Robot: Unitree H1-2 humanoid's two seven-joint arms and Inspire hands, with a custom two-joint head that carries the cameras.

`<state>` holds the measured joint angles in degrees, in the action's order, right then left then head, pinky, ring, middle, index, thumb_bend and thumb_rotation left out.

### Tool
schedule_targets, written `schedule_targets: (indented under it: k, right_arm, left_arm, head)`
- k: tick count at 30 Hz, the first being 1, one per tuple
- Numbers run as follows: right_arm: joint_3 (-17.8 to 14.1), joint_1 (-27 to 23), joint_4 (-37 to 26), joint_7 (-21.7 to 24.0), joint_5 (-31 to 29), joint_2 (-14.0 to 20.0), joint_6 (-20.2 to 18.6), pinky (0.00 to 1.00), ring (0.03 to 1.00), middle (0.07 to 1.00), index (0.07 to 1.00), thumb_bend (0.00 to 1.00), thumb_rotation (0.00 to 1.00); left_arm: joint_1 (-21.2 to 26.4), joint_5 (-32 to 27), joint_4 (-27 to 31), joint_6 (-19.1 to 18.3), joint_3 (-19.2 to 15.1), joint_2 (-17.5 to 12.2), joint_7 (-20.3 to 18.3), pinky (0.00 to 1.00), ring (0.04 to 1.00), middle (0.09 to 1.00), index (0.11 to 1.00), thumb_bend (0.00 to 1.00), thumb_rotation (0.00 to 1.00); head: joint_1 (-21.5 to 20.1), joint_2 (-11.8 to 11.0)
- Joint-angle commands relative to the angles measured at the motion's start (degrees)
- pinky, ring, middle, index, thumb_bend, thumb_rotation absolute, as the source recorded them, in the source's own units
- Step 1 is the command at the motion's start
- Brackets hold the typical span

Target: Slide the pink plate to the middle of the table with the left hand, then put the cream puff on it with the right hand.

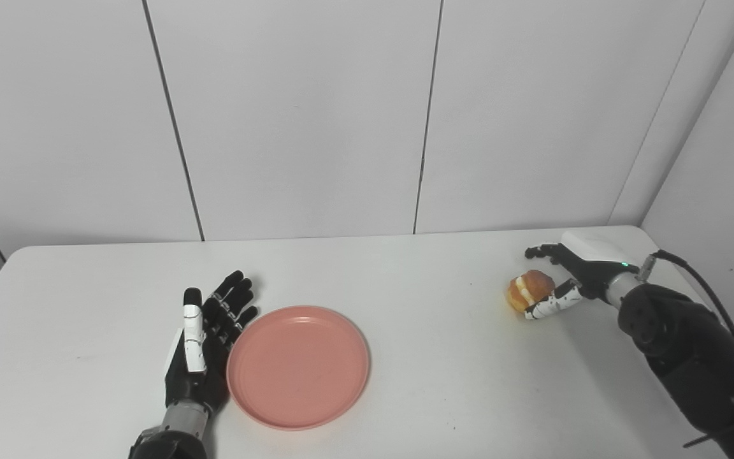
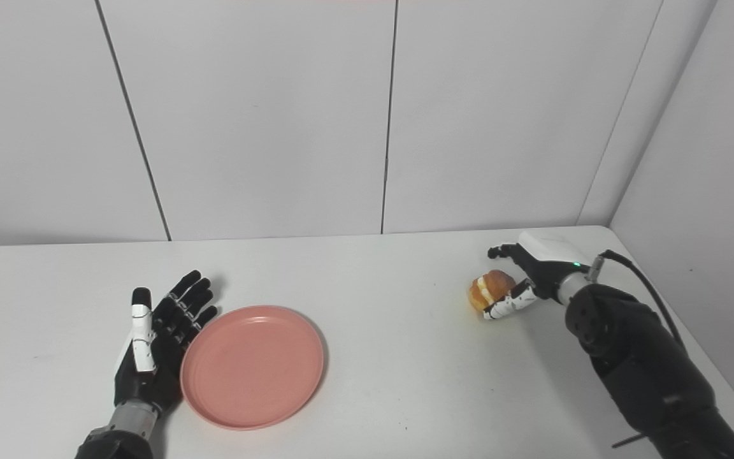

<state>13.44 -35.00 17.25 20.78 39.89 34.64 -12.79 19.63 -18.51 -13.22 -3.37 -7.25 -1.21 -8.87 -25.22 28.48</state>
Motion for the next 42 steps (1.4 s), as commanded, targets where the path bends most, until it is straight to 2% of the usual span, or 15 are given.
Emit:
schedule_targets:
  k: [1, 9, 13, 21, 23, 25, 28, 29, 30, 31, 32, 35, 37, 39, 42]
  right_arm:
    - [-0.32, -2.42, -0.88, -2.12, 0.32, 1.5, 1.96, 0.75, 0.825, 0.871, 0.816, 1.0, 0.33]
    - [1.39, -2.31, -0.27, -2.69, 1.1, 1.11, 1.35, 0.75, 0.828, 0.877, 0.813, 1.0, 0.35]
    - [5.31, -2.82, 1.51, -3.29, 5.24, 2.22, 3.0, 0.71, 0.788, 0.855, 0.814, 1.0, 0.34]
    - [4.88, -2.15, 4.9, -6.73, 3.77, 1.19, 5.21, 0.73, 0.779, 0.831, 0.792, 1.0, 0.32]
    - [4.58, -1.99, 5.66, -7.8, 2.96, 0.72, 5.56, 0.65, 0.701, 0.777, 0.773, 1.0, 0.28]
    - [4.53, -1.91, 6.7, -9.06, 2.26, 0.42, 6.49, 0.63, 0.683, 0.771, 0.762, 1.0, 0.25]
    - [4.19, -1.81, 8.66, -11.89, 0.93, -0.16, 8.84, 0.56, 0.656, 0.732, 0.682, 0.91, 0.12]
    - [4.06, -1.79, 9.38, -13.19, 0.49, -0.3, 10.09, 0.56, 0.653, 0.729, 0.678, 0.91, 0.11]
    - [4.05, -1.77, 9.92, -14.25, 0.19, -0.31, 11.15, 0.55, 0.644, 0.704, 0.588, 0.72, 0.12]
    - [4.01, -1.75, 10.37, -15.13, -0.18, -0.32, 12.13, 0.55, 0.64, 0.687, 0.531, 0.6, 0.12]
    - [3.91, -1.75, 10.85, -15.87, -0.58, -0.36, 13.05, 0.55, 0.638, 0.679, 0.51, 0.56, 0.12]
    - [3.84, -1.75, 11.5, -16.89, -0.88, -0.56, 14.14, 0.6, 0.687, 0.699, 0.486, 0.52, 0.12]
    - [3.91, -1.76, 11.68, -17.06, -0.87, -0.61, 14.3, 0.52, 0.599, 0.634, 0.485, 0.51, 0.12]
    - [4.07, -1.86, 11.96, -16.93, -0.99, -0.5, 14.76, 0.43, 0.497, 0.535, 0.475, 0.52, 0.02]
    - [4.25, -1.89, 11.64, -15.78, -1.22, -0.3, 14.51, 0.41, 0.471, 0.51, 0.473, 0.53, 0.0]
  left_arm:
    - [-1.02, 0.34, -0.26, -1.92, 0.4, 0.11, 0.48, 0.91, 0.926, 0.871, 0.8, 0.73, 1.0]
    - [-1.73, 0.44, 1.12, -3.12, 0.54, -0.13, 0.73, 0.9, 0.914, 0.865, 0.795, 0.72, 1.0]
    - [-1.75, 0.27, 1.18, -3.38, 0.53, -0.13, 0.62, 0.9, 0.911, 0.858, 0.789, 0.71, 1.0]
    - [-1.86, 0.63, 1.12, -2.95, 1.01, -0.05, 0.39, 0.89, 0.907, 0.861, 0.785, 0.72, 1.0]
    - [-1.94, 0.66, 1.26, -2.93, 1.08, 0.01, 0.48, 0.88, 0.903, 0.858, 0.786, 0.72, 1.0]
    - [-1.97, 0.52, 1.28, -2.94, 1.05, 0.06, 0.5, 0.89, 0.908, 0.861, 0.788, 0.73, 1.0]
    - [-1.83, 0.3, 0.72, -2.51, 0.96, -0.1, 0.15, 0.86, 0.896, 0.851, 0.784, 0.73, 1.0]
    - [-1.81, 0.34, 0.75, -2.53, 1.01, -0.17, 0.09, 0.86, 0.896, 0.851, 0.784, 0.73, 1.0]
    - [-1.83, 0.41, 0.88, -2.6, 1.09, -0.17, 0.09, 0.86, 0.894, 0.849, 0.781, 0.74, 1.0]
    - [-1.83, 0.34, 1.03, -2.72, 1.11, -0.13, 0.08, 0.86, 0.894, 0.846, 0.78, 0.74, 1.0]
    - [-1.81, 0.28, 1.07, -2.8, 1.11, -0.09, 0.11, 0.86, 0.895, 0.844, 0.777, 0.74, 1.0]
    - [-1.77, 0.0, 1.05, -3.14, 0.95, 0.05, 0.26, 0.88, 0.896, 0.847, 0.775, 0.74, 0.99]
    - [-1.76, -0.11, 0.88, -3.15, 0.92, 0.03, 0.18, 0.89, 0.902, 0.849, 0.78, 0.74, 0.99]
    - [-1.77, -0.31, 0.94, -3.42, 0.85, 0.13, 0.22, 0.89, 0.905, 0.848, 0.783, 0.74, 0.99]
    - [-1.73, -0.5, 0.82, -3.42, 0.79, 0.11, 0.07, 0.89, 0.903, 0.846, 0.783, 0.74, 0.98]
  head:
    - [0.18, 0.1]
    - [0.38, 0.86]
    - [0.49, 0.99]
    - [1.18, 1.32]
    - [1.33, 1.32]
    - [1.37, 1.35]
    - [1.37, 1.35]
    - [1.37, 1.35]
    - [1.59, 1.49]
    - [1.59, 1.49]
    - [1.57, 1.48]
    - [1.61, 1.5]
    - [1.63, 1.51]
    - [1.63, 1.51]
    - [1.59, 1.59]
